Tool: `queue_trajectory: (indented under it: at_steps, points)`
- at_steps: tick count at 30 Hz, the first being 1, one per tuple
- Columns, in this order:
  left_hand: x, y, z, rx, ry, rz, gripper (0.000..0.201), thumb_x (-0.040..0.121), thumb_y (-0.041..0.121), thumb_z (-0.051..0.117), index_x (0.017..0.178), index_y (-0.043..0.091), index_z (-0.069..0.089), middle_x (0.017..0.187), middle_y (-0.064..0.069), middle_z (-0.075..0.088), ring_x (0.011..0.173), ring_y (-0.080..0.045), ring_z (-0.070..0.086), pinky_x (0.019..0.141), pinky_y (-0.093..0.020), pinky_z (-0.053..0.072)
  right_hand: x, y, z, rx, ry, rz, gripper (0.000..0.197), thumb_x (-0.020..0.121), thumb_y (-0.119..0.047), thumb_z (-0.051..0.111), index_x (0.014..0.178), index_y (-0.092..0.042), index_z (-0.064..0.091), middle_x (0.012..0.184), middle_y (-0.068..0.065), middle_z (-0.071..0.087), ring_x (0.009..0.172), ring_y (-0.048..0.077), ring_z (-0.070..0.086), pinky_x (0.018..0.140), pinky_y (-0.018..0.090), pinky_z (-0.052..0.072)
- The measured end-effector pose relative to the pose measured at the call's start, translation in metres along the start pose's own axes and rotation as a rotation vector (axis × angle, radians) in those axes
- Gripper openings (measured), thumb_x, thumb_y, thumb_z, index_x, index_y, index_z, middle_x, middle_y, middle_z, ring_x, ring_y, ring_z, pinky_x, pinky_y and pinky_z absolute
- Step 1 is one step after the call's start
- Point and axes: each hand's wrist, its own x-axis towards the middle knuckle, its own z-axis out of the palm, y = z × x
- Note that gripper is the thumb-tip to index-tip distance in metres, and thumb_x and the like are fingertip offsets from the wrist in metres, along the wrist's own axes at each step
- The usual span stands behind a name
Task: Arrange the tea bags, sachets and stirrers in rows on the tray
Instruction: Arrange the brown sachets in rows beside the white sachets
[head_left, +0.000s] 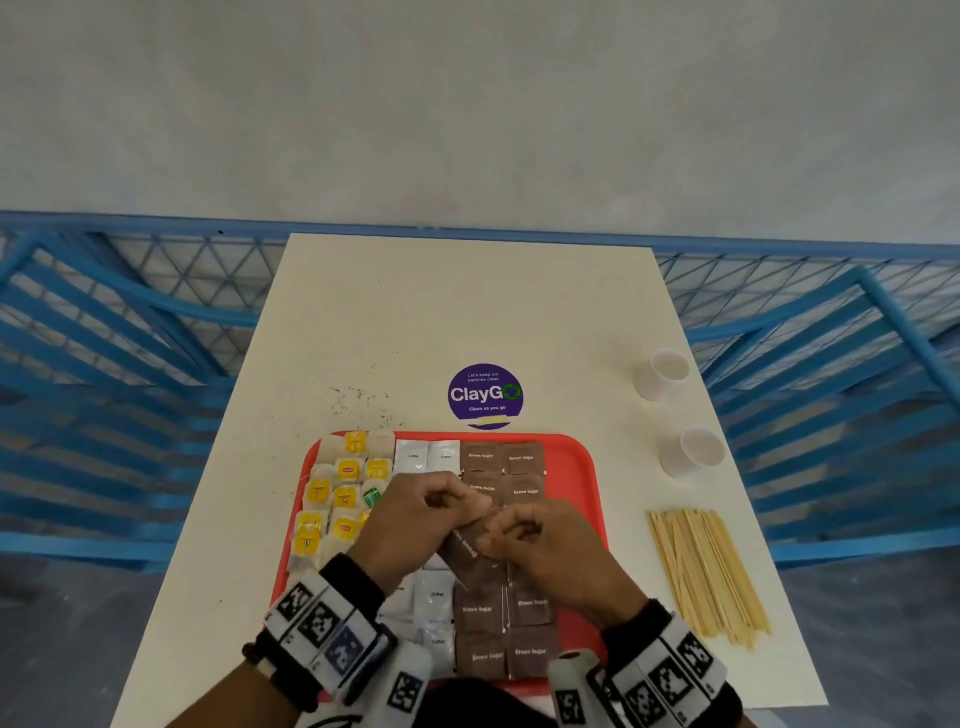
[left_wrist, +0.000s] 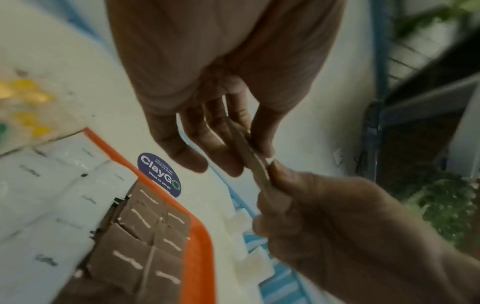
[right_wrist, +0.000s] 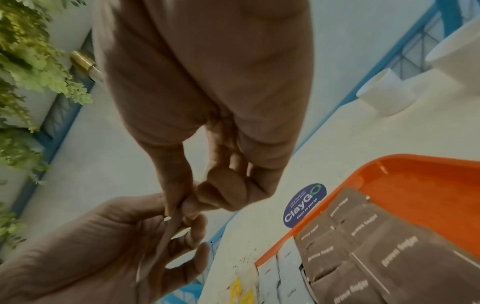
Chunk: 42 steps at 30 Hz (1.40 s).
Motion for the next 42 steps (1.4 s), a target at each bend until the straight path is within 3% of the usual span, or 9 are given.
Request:
queue_trajectory:
  at_steps: [3,10,17,22,26,33,36,39,42]
  points:
    - [0.003,0.01,-0.004,-0.261,0.008,-0.137,0.008,0.084,0.011,0.073,0.084,0.004,0.077,0.081,-0.012,0.075,0.071,-0.02,0.069,0.059,-0.027,0.054,-0.001,0.0,-0.004,-0.096,0.025,-0.043,0.014,0.084,-0.019,0.076,0.072,-0.023,0.072,0.063,-0.011,0.067,0.058,0.0,0.057,0.059,0.016,0.045]
    - [-0.001,0.015,-0.012,0.062,-0.109,-0.072,0.014,0.082,0.027,0.078,0.085,0.013,0.077,0.079,-0.009,0.076,0.069,-0.014,0.07,0.06,-0.024,0.054,0.0,-0.007,-0.024,-0.091,-0.005,-0.098,0.021,0.085,-0.022,0.075,0.081,-0.001,0.074,0.058,-0.009,0.062,0.049,-0.004,0.049,0.053,0.009,0.037]
    - [0.0,0.017,-0.01,0.061,-0.138,-0.065,0.012,0.082,0.021,0.078,0.075,0.011,0.077,0.068,-0.01,0.074,0.056,-0.012,0.063,0.057,-0.024,0.052,0.0,-0.006,-0.025,-0.02,-0.031,-0.042,0.022,0.081,-0.028,0.079,0.081,-0.007,0.071,0.07,0.002,0.067,0.063,0.005,0.057,0.063,0.02,0.045]
    - [0.002,0.023,-0.004,-0.014,-0.118,-0.057,0.023,0.073,0.032,0.081,0.075,0.012,0.072,0.074,-0.016,0.072,0.065,-0.019,0.067,0.061,-0.029,0.056,0.004,-0.008,-0.019,0.185,0.031,0.014,0.01,0.082,-0.012,0.078,0.083,-0.006,0.07,0.066,0.004,0.068,0.057,0.009,0.06,0.056,0.019,0.047]
    - [-0.002,0.019,0.001,-0.03,-0.229,-0.075,0.007,0.082,0.013,0.077,0.084,0.01,0.071,0.082,-0.02,0.074,0.073,-0.024,0.071,0.061,-0.026,0.056,0.003,-0.001,-0.02,0.419,0.117,0.068,0.035,0.086,-0.02,0.072,0.096,0.012,0.063,0.072,0.016,0.067,0.058,0.017,0.059,0.055,0.02,0.049]
    - [0.008,0.025,-0.002,0.13,-0.23,-0.013,0.02,0.098,0.017,0.059,0.085,0.006,0.069,0.074,-0.015,0.074,0.069,-0.024,0.072,0.062,-0.026,0.057,-0.009,-0.002,-0.032,0.41,0.056,0.119,0.045,0.099,-0.038,0.048,0.085,-0.007,0.076,0.087,0.02,0.073,0.062,0.018,0.062,0.051,0.022,0.046]
    - [0.013,0.027,-0.003,0.233,-0.294,-0.004,0.021,0.094,0.021,0.065,0.084,0.004,0.072,0.072,-0.011,0.075,0.066,-0.02,0.072,0.062,-0.024,0.056,-0.014,-0.008,-0.035,0.319,0.09,0.083,0.047,0.1,-0.043,0.045,0.088,-0.012,0.078,0.075,0.01,0.072,0.061,0.012,0.061,0.051,0.018,0.043]
    - [0.016,0.034,0.0,0.261,-0.334,0.015,0.018,0.089,0.022,0.072,0.079,0.007,0.073,0.071,-0.009,0.074,0.062,-0.015,0.07,0.057,-0.02,0.053,-0.014,-0.013,-0.035,0.254,0.111,-0.064,0.021,0.095,-0.017,0.061,0.098,-0.002,0.075,0.061,-0.01,0.067,0.052,-0.002,0.056,0.053,0.009,0.04]
    - [0.02,0.035,0.003,0.249,-0.313,0.05,0.017,0.09,0.02,0.071,0.083,0.004,0.073,0.069,-0.01,0.071,0.061,-0.014,0.068,0.055,-0.021,0.053,-0.01,-0.007,-0.038,0.235,0.176,-0.098,0.019,0.094,-0.012,0.063,0.093,0.003,0.074,0.058,-0.01,0.066,0.047,-0.002,0.055,0.052,0.008,0.039]
